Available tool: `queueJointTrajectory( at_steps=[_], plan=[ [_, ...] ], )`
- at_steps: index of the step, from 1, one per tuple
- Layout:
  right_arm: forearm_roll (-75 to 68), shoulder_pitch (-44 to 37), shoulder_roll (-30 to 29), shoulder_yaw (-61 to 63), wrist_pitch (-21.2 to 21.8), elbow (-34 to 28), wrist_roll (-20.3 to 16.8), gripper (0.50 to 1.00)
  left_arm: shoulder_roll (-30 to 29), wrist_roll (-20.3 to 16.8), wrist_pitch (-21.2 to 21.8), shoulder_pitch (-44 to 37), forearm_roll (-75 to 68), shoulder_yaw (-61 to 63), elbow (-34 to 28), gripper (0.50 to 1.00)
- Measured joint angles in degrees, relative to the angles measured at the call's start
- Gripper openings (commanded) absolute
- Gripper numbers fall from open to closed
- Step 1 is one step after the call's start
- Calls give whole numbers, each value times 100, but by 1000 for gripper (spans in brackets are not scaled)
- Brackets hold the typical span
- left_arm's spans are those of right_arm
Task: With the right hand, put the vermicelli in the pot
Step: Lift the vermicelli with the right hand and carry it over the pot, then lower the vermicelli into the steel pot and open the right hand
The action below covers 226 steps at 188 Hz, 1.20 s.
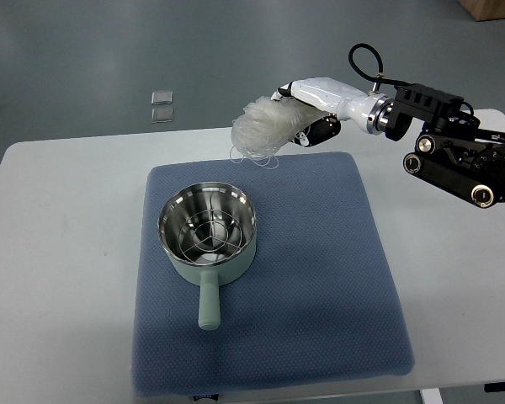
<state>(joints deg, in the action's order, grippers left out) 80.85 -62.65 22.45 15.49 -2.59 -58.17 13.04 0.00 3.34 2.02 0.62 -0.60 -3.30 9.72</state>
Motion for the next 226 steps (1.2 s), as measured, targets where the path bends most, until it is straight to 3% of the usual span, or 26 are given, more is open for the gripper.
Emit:
queueJointTrajectory(
  at_steps=[40, 78, 137, 146, 148, 157, 167, 195, 226],
  plan=[
    [102, 20, -83, -98, 59, -513, 151, 500, 0, 0, 0, -9, -3, -3, 4, 1000],
    [415, -4, -331, -497, 353, -547, 122, 500, 0, 0, -8, -9, -3, -4, 5, 1000],
    [599, -187, -692, -845, 379, -428, 74, 500, 0, 0, -9, -15, -3, 6, 13, 1000],
    [604, -224, -748, -877, 358, -386, 66, 604, 0, 0, -12, -15, -3, 10, 13, 1000],
    [604, -231, -757, -881, 352, -375, 65, 605, 0, 0, -13, -15, -3, 11, 14, 1000],
    [606, -252, -784, -889, 330, -336, 64, 721, 0, 0, -16, -16, -3, 13, 17, 1000],
    [607, -270, -797, -890, 319, -313, 64, 793, 0, 0, -17, -17, -3, 14, 19, 1000],
    [607, -297, -803, -890, 312, -301, 64, 852, 0, 0, -19, -17, -2, 14, 17, 1000],
    [607, -300, -769, -877, 308, -300, 67, 852, 0, 0, -19, -16, -1, 14, 13, 1000]
  ],
)
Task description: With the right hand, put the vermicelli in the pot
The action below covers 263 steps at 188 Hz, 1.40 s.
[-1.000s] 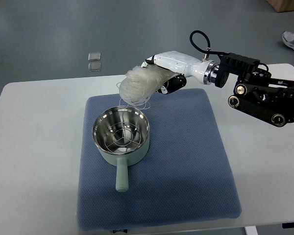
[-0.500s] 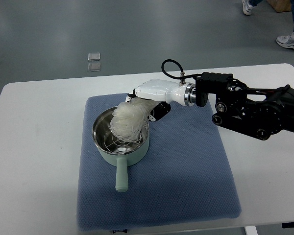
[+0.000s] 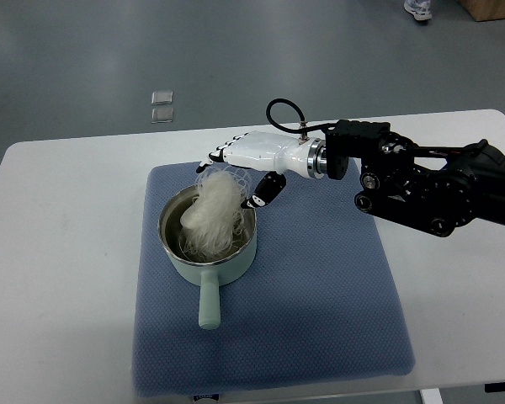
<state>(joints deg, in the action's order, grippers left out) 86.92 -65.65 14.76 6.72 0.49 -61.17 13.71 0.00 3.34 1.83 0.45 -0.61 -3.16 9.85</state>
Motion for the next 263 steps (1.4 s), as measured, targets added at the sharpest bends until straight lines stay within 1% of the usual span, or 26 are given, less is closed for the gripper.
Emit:
queueJointTrajectory(
  at_steps=[36, 56, 82, 101, 141, 174, 195, 209, 213, 216, 232, 239, 263],
  plan=[
    [-37, -6, 35, 65, -12, 0, 0, 852, 0, 0, 0, 1, 0, 0, 0, 1000],
    [-120, -6, 70, 123, -91, 12, 1, 852, 0, 0, 0, 1, 0, 0, 0, 1000],
    [-533, 70, 139, 552, -131, 162, -4, 852, 0, 0, 0, 2, 0, 0, 0, 1000],
    [-1175, 226, 306, 935, -98, 346, -10, 852, 0, 0, 3, 2, 0, -2, 2, 1000],
    [-3231, 859, 588, 1683, -127, 772, -85, 852, 0, 0, 3, 5, 0, -20, 16, 1000],
    [-4975, 1605, 546, 2520, -203, 1110, -221, 852, 0, 0, 3, 3, 0, -31, 15, 1000],
    [-5807, 2013, 482, 2972, -356, 1244, -250, 852, 0, 0, 3, 2, 0, -35, 10, 1000],
    [-6234, 2235, 436, 3153, -429, 1261, -253, 864, 0, 0, 2, 0, 0, -36, 10, 1000],
    [-6347, 2293, 420, 3197, -439, 1263, -253, 872, 0, 0, 2, 0, 0, -36, 10, 1000],
    [-6454, 2344, 404, 3240, -446, 1263, -254, 889, 0, 0, 1, 0, 0, -36, 11, 1000],
    [-6848, 2518, 350, 3412, -453, 1265, -254, 899, 0, 0, -11, 2, 0, -35, 23, 1000],
    [-7013, 2589, 326, 3491, -458, 1266, -254, 921, 0, 0, -16, 2, 0, -35, 28, 1000],
    [-7298, 2704, 251, 3637, -464, 1266, -237, 924, 0, 0, -25, 3, 0, -39, 35, 1000]
  ],
)
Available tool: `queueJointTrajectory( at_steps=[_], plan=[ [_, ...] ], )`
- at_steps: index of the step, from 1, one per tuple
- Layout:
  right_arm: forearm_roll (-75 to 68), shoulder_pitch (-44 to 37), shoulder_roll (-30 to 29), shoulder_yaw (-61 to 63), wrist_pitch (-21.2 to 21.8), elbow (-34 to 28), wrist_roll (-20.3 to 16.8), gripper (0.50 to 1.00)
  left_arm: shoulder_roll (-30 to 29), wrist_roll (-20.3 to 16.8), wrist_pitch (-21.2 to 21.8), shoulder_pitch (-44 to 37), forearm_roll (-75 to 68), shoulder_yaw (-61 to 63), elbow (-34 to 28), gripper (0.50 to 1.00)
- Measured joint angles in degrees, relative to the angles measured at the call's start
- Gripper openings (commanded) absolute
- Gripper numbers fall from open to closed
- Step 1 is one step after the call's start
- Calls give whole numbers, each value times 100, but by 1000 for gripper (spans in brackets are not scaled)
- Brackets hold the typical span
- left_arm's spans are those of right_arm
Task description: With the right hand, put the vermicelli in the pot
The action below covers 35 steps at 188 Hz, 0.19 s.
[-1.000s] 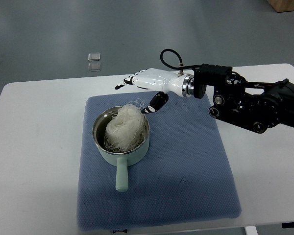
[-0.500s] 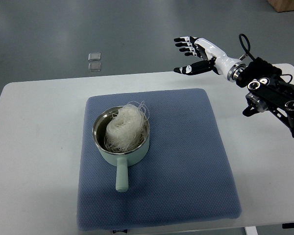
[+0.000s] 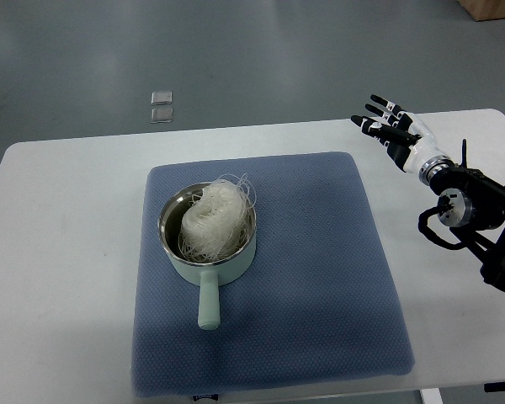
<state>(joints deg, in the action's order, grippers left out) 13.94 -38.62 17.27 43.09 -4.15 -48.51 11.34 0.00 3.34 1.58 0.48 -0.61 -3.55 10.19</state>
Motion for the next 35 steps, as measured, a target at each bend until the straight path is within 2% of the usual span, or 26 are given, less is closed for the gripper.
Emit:
queueJointTrajectory(
  at_steps=[35],
  plan=[
    [-35, 21, -31, 77, 15, 6, 33, 924, 0, 0, -1, 2, 0, 0, 1, 1000]
  ],
)
